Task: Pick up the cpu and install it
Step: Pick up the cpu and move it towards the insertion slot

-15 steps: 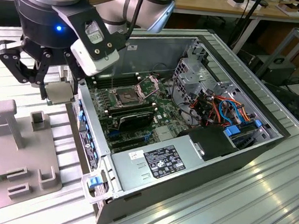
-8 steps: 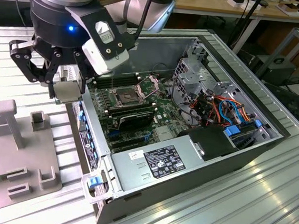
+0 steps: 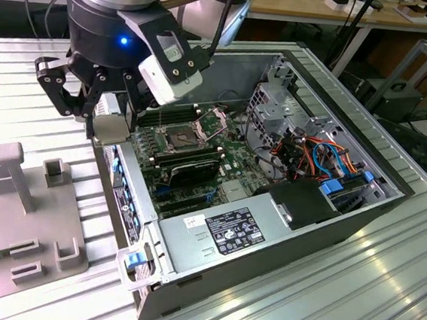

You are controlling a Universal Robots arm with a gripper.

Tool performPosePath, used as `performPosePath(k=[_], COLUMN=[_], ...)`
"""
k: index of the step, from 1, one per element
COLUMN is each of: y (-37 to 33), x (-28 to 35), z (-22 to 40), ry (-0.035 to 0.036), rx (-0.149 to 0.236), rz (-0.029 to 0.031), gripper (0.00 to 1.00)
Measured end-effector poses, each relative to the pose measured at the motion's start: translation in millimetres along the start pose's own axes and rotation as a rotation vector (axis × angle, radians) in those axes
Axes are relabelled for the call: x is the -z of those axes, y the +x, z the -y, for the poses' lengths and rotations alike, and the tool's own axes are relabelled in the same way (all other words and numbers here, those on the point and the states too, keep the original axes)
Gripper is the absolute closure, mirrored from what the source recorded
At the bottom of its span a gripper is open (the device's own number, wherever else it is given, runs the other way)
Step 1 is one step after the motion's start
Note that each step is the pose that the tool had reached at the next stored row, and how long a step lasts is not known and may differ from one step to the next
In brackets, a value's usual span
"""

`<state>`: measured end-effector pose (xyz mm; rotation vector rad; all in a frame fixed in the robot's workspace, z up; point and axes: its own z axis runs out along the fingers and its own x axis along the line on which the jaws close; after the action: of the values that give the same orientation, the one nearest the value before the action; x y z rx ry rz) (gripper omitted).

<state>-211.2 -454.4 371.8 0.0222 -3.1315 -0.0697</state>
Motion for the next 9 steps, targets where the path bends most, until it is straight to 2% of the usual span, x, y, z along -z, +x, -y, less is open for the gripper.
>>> performPosePath(k=[3, 9], y=[-2.9, -3.2], x=[0.1, 0.1], z=[0.1, 0.1], ry=[0.0001, 0.0001], rx=[0.0, 0.0], rz=[0.0, 0.0], gripper=[0.45, 0.45])
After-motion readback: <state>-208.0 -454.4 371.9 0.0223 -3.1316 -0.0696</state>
